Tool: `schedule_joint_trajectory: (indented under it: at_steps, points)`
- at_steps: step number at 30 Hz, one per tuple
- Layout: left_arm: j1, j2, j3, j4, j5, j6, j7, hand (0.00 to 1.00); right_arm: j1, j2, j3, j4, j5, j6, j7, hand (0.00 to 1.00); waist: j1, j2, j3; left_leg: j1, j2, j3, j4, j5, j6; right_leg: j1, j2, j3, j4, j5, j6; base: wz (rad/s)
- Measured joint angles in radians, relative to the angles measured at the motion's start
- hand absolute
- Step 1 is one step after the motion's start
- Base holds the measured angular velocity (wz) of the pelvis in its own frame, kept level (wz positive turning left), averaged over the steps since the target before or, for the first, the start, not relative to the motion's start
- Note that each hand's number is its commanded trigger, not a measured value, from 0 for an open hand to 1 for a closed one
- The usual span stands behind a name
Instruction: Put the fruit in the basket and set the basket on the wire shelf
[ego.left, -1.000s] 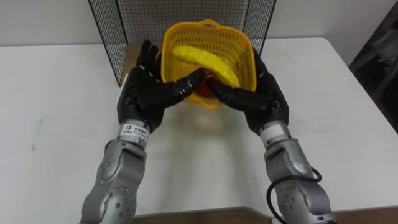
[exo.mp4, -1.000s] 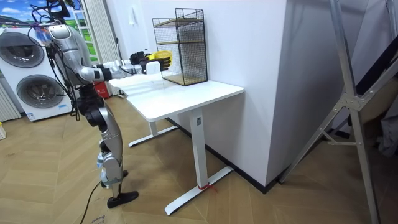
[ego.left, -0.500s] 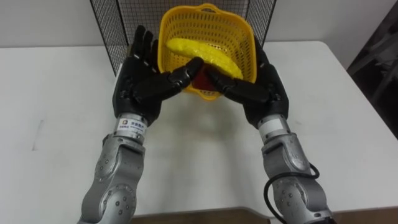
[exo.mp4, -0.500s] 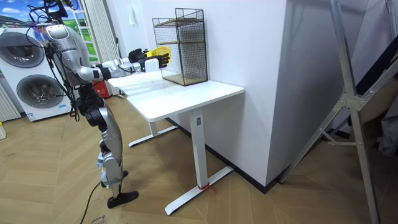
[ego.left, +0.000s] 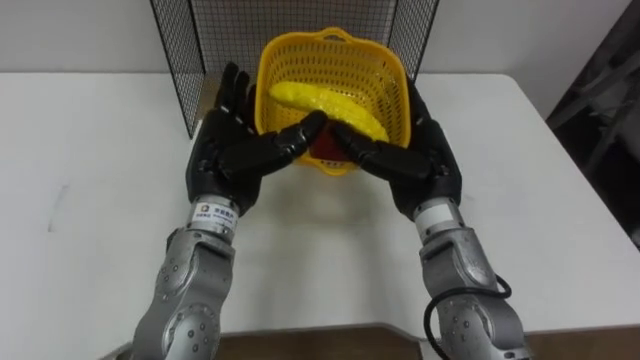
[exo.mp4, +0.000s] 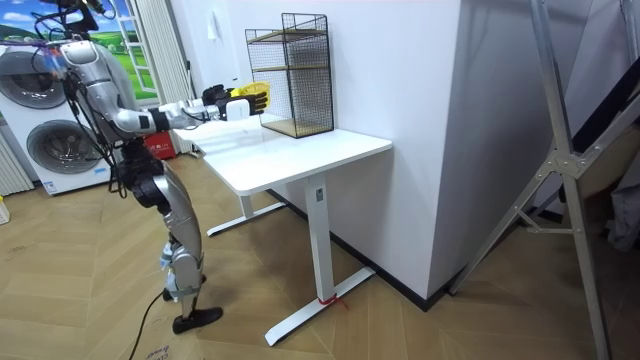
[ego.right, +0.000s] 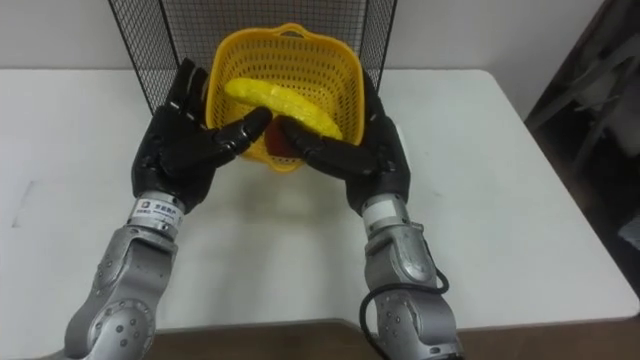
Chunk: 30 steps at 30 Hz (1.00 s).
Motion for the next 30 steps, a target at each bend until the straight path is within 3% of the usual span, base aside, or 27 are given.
schedule_joint_trajectory:
  at_steps: [2,4,7,8,9,10,11,12,13,14,15,16,19,21,24,30]
  points:
    - [0.005,0.000,-0.002,0.016,0.000,0.001,0.000,0.00,0.010,0.000,0.002,0.000,0.001,0.000,0.002,0.00,0.003,-0.004,-0.0036,-0.033,0.015,-0.003,0.085,-0.018,-0.007,-0.025,0.001,-0.004,0.072,-0.050,-0.010,0.09]
    - [0.007,0.000,-0.001,0.025,-0.010,0.002,0.000,0.00,0.012,-0.001,0.003,0.003,0.002,0.000,0.006,0.00,0.008,0.003,-0.0038,-0.065,0.030,-0.006,0.164,-0.009,-0.004,-0.034,0.006,0.002,0.105,-0.072,-0.018,-0.09]
    - [0.007,0.004,0.004,0.026,-0.010,0.000,0.000,0.00,0.011,-0.001,0.007,0.004,0.003,-0.001,0.016,0.00,0.029,0.004,-0.0031,-0.106,0.036,-0.020,0.251,0.059,0.007,-0.017,0.012,0.034,0.107,-0.071,-0.040,-0.19]
    - [0.007,0.003,0.003,0.037,-0.009,-0.001,-0.002,0.00,0.011,0.000,0.007,0.009,0.007,-0.002,0.016,0.00,0.026,-0.009,-0.0007,-0.139,0.014,-0.034,0.250,0.065,0.014,-0.003,0.004,0.043,0.094,-0.064,-0.053,0.15]
    - [0.007,-0.001,-0.001,0.042,-0.009,0.000,-0.002,0.00,0.010,-0.006,0.004,0.010,0.008,-0.002,0.016,0.00,0.025,-0.022,-0.0025,-0.175,-0.020,-0.038,0.165,0.067,0.013,-0.002,-0.005,0.059,0.080,-0.065,-0.051,0.10]
    - [0.007,-0.002,-0.002,0.041,-0.009,-0.001,-0.002,0.00,0.009,-0.008,0.004,0.010,0.008,-0.002,0.016,0.00,0.029,-0.024,-0.0034,-0.192,-0.035,-0.036,0.111,0.074,0.014,-0.004,-0.007,0.069,0.075,-0.065,-0.050,-0.09]
    - [0.007,-0.002,-0.002,0.042,-0.009,0.000,-0.002,0.00,0.009,-0.011,0.005,0.016,0.008,-0.001,0.020,0.00,0.032,-0.024,-0.0058,-0.222,-0.051,-0.027,-0.007,0.113,0.008,0.004,-0.010,0.071,0.059,-0.059,-0.044,-0.29]
    - [0.007,-0.002,0.001,0.041,-0.009,-0.001,-0.002,0.00,0.010,-0.012,0.008,0.028,0.006,0.000,0.024,0.00,0.037,-0.014,-0.0104,-0.238,-0.054,-0.027,-0.096,0.198,0.022,0.009,-0.012,0.070,0.049,-0.058,-0.045,-0.37]
    - [0.008,-0.001,0.002,0.042,-0.009,-0.001,-0.002,0.00,0.012,-0.013,0.011,0.032,0.002,0.007,0.026,0.00,0.045,-0.013,-0.0158,-0.236,-0.055,-0.028,-0.120,0.234,0.022,0.013,-0.013,0.073,0.045,-0.062,-0.041,-0.25]
    - [0.007,0.004,0.002,0.041,-0.010,-0.003,-0.002,0.00,0.013,-0.015,0.013,0.033,-0.002,0.019,0.026,0.00,0.047,-0.022,-0.0267,-0.221,-0.072,-0.028,-0.150,0.277,0.033,0.014,-0.023,0.074,0.044,-0.070,-0.021,-0.04]
    - [0.007,0.005,0.002,0.041,-0.010,-0.002,-0.002,0.00,0.012,-0.022,0.013,0.029,0.004,0.019,0.027,0.00,0.034,-0.037,-0.0304,-0.208,-0.090,-0.025,-0.174,0.302,0.043,0.020,-0.034,0.076,0.035,-0.069,-0.016,0.10]
    - [0.007,0.005,0.000,0.041,-0.011,0.000,-0.002,0.00,0.010,-0.025,0.013,0.028,0.007,0.019,0.028,0.00,0.031,-0.037,-0.0295,-0.207,-0.094,-0.026,-0.176,0.319,0.053,0.027,-0.035,0.072,0.024,-0.068,-0.013,0.05]
    - [0.006,0.006,0.000,0.039,-0.018,0.001,-0.001,0.00,0.005,-0.025,0.014,0.028,0.008,0.019,0.028,0.00,0.028,-0.039,-0.0285,-0.206,-0.110,-0.018,-0.163,0.307,0.065,0.050,-0.047,0.070,-0.026,-0.062,0.000,-0.01]
    - [0.006,0.006,0.000,0.039,-0.027,0.001,-0.001,0.00,-0.002,-0.028,0.013,0.028,0.007,0.019,0.028,0.00,0.025,-0.028,-0.0189,-0.210,-0.117,-0.018,-0.143,0.278,0.069,0.064,-0.057,0.069,-0.047,-0.061,0.007,0.00]
    - [0.006,0.004,0.000,0.038,-0.026,-0.004,-0.001,0.00,-0.004,-0.029,0.014,0.028,-0.002,0.018,0.028,0.00,0.019,-0.024,-0.0111,-0.210,-0.128,-0.020,-0.135,0.255,0.072,0.083,-0.071,0.061,-0.073,-0.065,0.015,0.04]
    - [0.006,0.001,-0.010,0.038,-0.020,-0.015,-0.001,0.00,-0.015,-0.038,0.013,0.027,0.001,0.015,0.027,0.00,0.015,-0.021,-0.0074,-0.212,-0.157,-0.013,-0.138,0.230,0.085,0.083,-0.108,0.033,-0.068,-0.079,0.040,0.07]
